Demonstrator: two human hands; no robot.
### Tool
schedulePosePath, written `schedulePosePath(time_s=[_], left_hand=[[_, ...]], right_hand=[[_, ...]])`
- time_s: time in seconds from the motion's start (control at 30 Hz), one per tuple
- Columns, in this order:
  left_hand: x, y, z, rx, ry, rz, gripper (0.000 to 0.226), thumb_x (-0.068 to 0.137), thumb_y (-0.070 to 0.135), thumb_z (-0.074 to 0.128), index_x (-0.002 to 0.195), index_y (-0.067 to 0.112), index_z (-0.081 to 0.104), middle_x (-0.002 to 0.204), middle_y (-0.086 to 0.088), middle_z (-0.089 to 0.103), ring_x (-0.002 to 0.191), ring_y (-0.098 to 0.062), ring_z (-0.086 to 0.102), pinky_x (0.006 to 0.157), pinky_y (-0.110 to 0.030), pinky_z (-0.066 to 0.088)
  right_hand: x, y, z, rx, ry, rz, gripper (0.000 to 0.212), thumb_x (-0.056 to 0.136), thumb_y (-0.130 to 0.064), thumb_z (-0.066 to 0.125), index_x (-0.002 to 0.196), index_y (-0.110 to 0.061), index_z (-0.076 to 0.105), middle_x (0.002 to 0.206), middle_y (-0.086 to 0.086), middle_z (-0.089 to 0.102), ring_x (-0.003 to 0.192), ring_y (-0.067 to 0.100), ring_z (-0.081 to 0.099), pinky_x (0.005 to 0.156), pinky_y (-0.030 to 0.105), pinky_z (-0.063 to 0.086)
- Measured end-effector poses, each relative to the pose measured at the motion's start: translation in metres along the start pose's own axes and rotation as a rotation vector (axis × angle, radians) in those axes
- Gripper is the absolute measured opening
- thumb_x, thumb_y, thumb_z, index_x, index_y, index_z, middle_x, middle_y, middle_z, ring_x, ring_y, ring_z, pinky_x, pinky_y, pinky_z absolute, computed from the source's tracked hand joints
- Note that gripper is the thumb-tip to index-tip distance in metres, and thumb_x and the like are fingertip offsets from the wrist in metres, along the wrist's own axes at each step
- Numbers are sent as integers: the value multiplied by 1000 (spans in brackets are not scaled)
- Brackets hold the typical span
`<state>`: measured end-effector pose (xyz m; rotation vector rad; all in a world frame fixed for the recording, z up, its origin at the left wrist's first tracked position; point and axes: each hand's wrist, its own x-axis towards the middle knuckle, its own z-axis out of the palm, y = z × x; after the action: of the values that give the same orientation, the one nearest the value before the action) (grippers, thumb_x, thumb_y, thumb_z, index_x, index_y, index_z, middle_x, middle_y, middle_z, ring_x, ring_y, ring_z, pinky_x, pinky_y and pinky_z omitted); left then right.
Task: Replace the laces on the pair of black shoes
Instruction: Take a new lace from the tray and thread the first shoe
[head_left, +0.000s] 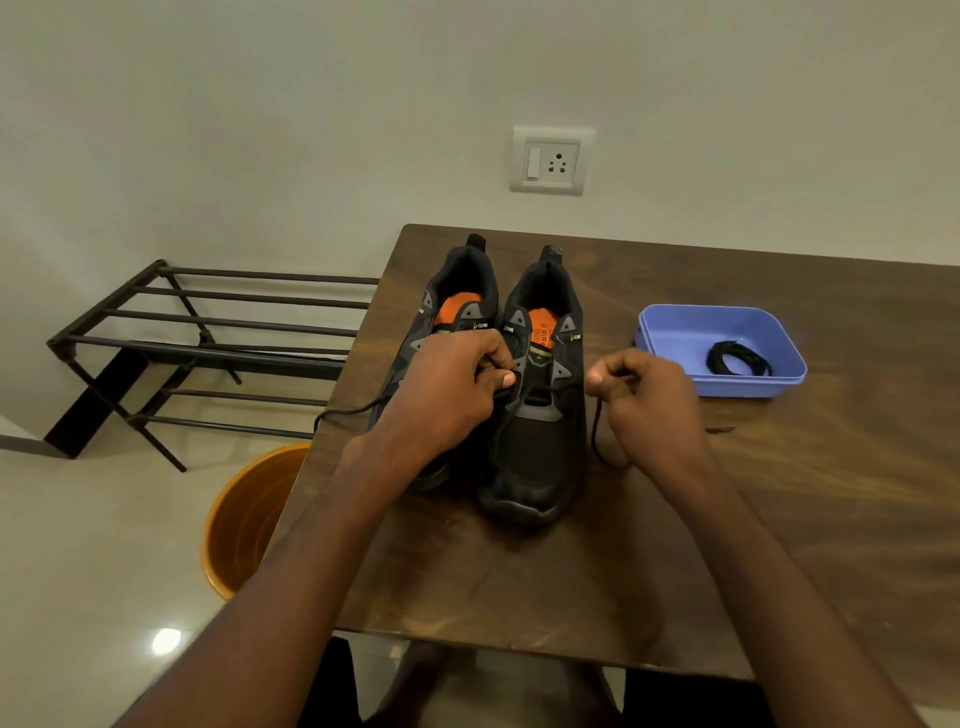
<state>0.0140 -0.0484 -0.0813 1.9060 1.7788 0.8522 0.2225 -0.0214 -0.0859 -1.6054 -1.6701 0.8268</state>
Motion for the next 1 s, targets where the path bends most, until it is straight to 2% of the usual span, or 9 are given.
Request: schedulePosePath(time_s=[0.1,0.17,0.3,0.4,0.5,0.6,0.8,0.93,1.0], left_hand=[[0,0,-1,-3,-6,-7,7,96,14,70,100,20,72,91,6,71,86,-7,66,83,-26,57],[0,0,-1,-8,-5,-6,6,96,15,70,99,20,72,91,7,70,86,-6,66,84,-27,58],[0,0,0,-3,-3,-3,5,96,17,71,99,21,72,90,9,71,85,-4,66,81,-22,56],[1,-1,0,3,0,5,5,95,19,72,100,21,73,92,10,71,87,-2,65,79,-17,52],[1,-1,1,10,5,16,4,95,19,72,99,20,73,92,10,71,86,-1,65,78,-16,51],[1,-2,0,1,1,19,3,95,19,72,97,21,73,88,10,71,84,-2,66,78,-16,53],[0,-2,-2,25,-12,0,3,96,18,70,95,21,71,85,10,69,80,-2,64,74,-13,50],[0,0,-1,27,-23,3,3,97,19,70,95,22,70,83,10,68,78,-2,64,73,-16,52],[0,0,-1,31,-22,5,3,97,19,70,96,22,70,83,10,68,79,-2,64,74,-16,51]], right_hand=[[6,6,-22,286,464,70,18,102,-14,55,96,-10,72,90,-1,74,84,8,66,87,36,55],[7,11,-33,194,619,40,10,100,-13,59,104,-8,67,104,0,70,87,2,60,93,35,51],[1,12,-17,-101,363,-168,34,94,-13,72,126,-19,60,128,-5,55,111,4,48,98,31,45],[-2,2,1,-227,65,-271,16,95,-26,72,111,-28,69,118,-10,60,107,5,55,96,35,48],[-4,-1,6,-151,-97,-152,4,95,-26,72,95,-29,69,105,-10,64,100,9,61,86,34,54],[-4,1,6,-133,-103,-75,13,99,-19,67,88,-26,69,92,-9,67,85,11,63,79,36,55],[5,12,-25,-3,463,49,10,101,-12,60,106,-13,68,106,2,68,100,21,64,80,30,43],[1,12,-13,-182,288,-155,32,96,-21,71,126,-20,62,129,0,59,120,19,56,101,42,48],[-2,3,-1,-194,131,-255,22,95,-31,71,116,-27,66,122,-6,61,112,14,58,99,49,51]])
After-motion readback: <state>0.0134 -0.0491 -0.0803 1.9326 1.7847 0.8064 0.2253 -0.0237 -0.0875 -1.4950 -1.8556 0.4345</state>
